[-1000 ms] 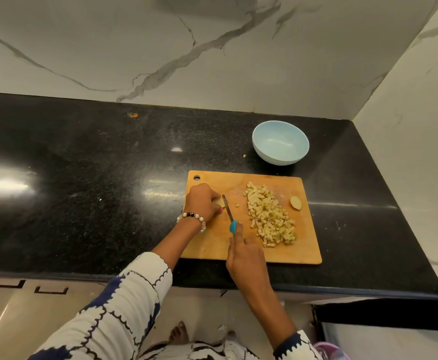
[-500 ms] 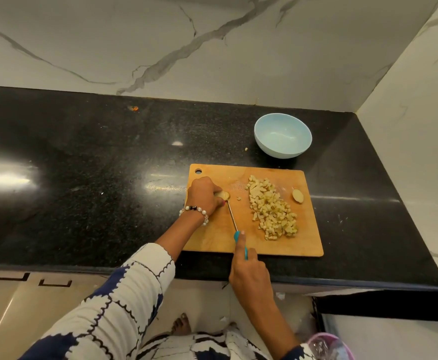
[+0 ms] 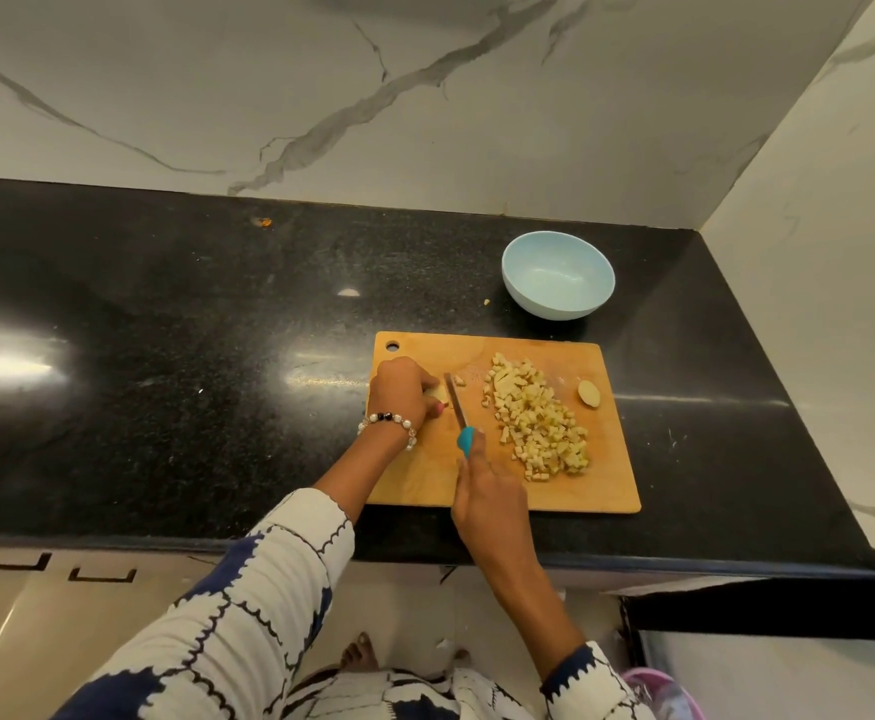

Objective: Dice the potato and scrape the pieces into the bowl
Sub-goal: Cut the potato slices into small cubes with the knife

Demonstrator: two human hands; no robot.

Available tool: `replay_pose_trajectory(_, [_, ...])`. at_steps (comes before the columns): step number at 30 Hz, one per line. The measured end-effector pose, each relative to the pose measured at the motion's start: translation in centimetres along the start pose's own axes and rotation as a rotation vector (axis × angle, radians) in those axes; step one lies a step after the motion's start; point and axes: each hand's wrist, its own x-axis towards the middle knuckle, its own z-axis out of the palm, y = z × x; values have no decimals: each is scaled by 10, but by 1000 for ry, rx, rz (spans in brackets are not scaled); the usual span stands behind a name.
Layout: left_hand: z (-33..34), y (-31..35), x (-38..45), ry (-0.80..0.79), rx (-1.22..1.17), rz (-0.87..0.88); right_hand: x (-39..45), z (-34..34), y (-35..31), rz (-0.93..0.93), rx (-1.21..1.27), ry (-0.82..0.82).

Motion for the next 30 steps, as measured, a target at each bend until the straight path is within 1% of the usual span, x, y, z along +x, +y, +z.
replay_pose_trajectory(2, [0, 1, 0, -1, 8, -12, 2, -3, -4, -6, 0, -47])
replay_pose_trajectory(8, [2, 1, 2, 28, -59, -64, 0, -2, -3, 6, -9, -77])
replay_pose_trajectory(11, [3, 1, 2, 40, -59, -65, 6, 0, -6, -3, -51, -133])
replay_pose_trajectory(14, [4, 0, 0, 17, -16, -47, 15, 1, -13, -4, -122, -240])
replay_pose_trajectory(15, [5, 0, 0, 14, 1, -37, 14, 0, -13, -3, -143, -244])
replay_pose_trajectory(18, [5, -1, 0, 18, 4, -19, -8, -3, -6, -53, -272, -180])
replay_pose_trajectory(21, [3, 0, 1, 9, -2, -28, -33, -1, 4, -97, -305, -67])
replay_pose_trajectory(24, [3, 1, 0, -9, 3, -42, -27, -7, 1, -46, -250, -162])
replay_pose_trajectory(27, [2, 2, -2, -1, -1, -44, -13, -10, -1, 8, -142, -177])
replay_pose_trajectory(30, [3, 1, -4, 11, -19, -41, -11, -10, 9, 51, -110, -84])
